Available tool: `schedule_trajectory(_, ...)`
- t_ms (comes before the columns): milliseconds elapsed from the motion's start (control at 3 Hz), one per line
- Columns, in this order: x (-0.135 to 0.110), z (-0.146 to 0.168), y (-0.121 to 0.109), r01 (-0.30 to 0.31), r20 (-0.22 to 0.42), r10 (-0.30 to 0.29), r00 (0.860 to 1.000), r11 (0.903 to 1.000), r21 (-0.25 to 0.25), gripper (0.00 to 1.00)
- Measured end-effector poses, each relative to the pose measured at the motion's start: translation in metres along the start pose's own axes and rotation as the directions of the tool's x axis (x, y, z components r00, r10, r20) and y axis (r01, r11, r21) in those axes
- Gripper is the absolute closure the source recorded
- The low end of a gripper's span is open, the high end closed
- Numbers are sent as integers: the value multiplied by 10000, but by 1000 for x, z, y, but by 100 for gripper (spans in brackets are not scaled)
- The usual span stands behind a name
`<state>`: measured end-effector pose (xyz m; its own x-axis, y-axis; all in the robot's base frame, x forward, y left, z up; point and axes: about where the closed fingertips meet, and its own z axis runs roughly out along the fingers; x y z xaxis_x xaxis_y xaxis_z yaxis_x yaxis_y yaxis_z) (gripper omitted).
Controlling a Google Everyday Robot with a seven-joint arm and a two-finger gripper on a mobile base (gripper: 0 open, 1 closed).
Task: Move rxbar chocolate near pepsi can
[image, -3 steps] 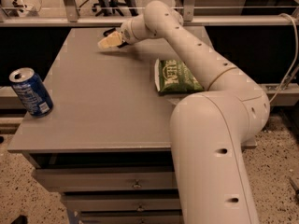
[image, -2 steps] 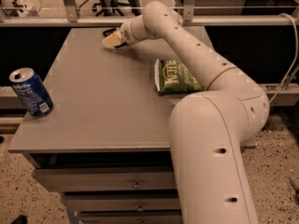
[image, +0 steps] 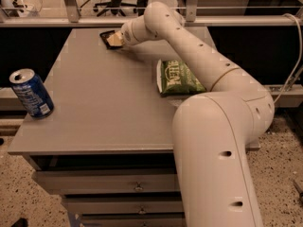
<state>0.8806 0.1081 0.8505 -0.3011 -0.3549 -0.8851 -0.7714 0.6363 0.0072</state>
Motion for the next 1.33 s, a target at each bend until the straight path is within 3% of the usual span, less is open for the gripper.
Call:
schedule_trajectory(333,-5,-6,7,133,136,-130,9998,9997,-193,100)
schedule_trajectory(1000,-21,-39,36,723,686,-659,9955,9928,-954,100)
schedule_trajectory(1333,-18,-60,57,892,859,-760,9934,9827,-1623,100)
